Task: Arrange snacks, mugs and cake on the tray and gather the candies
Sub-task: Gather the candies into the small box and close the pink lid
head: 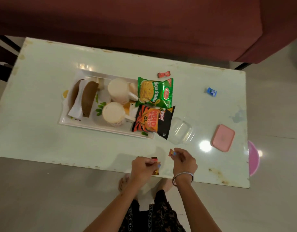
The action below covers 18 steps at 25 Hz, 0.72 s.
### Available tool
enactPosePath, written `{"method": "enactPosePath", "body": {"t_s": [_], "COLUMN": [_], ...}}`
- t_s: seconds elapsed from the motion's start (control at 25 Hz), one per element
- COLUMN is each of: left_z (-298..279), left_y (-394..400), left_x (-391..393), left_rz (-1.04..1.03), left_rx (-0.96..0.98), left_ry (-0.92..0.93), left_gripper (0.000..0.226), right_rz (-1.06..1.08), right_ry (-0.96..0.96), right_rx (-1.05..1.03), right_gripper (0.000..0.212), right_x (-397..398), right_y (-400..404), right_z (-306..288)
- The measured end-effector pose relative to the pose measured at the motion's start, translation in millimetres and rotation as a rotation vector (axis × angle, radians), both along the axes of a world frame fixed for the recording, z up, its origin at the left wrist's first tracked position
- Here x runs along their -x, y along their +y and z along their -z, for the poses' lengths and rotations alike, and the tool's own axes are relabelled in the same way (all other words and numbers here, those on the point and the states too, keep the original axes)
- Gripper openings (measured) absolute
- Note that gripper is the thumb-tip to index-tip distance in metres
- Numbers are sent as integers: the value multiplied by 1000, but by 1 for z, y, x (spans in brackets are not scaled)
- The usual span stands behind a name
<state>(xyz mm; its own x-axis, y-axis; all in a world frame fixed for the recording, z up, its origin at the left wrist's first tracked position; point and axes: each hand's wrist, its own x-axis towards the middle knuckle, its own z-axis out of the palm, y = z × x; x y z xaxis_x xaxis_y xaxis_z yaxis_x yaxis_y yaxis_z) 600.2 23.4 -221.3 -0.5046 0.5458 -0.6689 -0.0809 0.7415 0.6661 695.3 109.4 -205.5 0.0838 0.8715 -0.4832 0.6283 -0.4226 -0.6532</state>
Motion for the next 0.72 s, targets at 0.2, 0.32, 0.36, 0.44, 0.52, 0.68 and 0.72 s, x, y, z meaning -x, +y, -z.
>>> {"method": "enactPosePath", "body": {"t_s": [0.2, 0.32, 0.36, 0.44, 0.52, 0.68, 0.72], "left_z": [-18, -21, -20, -18, -18, -16, -16], "left_y": [72, 110, 122, 142, 157, 173, 174], "left_x": [-38, -43, -43, -45, -48, -59, -62], "left_rz": [-253, -361, -374, -368, -364, -404, -399], "left_rx": [-85, -76, -65, -31, -7, 23, 33], "left_ry": [-85, -61, -45, 17, 62, 90, 92], "left_gripper": [22, 24, 24, 23, 19, 15, 16], "right_rz": [11, -95, -134, -182, -182, -118, -107], "right_ry": [123, 148, 135, 106, 85, 56, 47], "right_rx": [-59, 17, 43, 66, 37, -30, -49], "right_gripper": [25, 24, 26, 31, 30, 26, 25], "right_x": [-14, -16, -16, -21, -27, -37, -38], "right_y": [68, 102, 110, 122, 129, 146, 151], "right_z": [-5, 0, 2, 5, 7, 11, 13]}}
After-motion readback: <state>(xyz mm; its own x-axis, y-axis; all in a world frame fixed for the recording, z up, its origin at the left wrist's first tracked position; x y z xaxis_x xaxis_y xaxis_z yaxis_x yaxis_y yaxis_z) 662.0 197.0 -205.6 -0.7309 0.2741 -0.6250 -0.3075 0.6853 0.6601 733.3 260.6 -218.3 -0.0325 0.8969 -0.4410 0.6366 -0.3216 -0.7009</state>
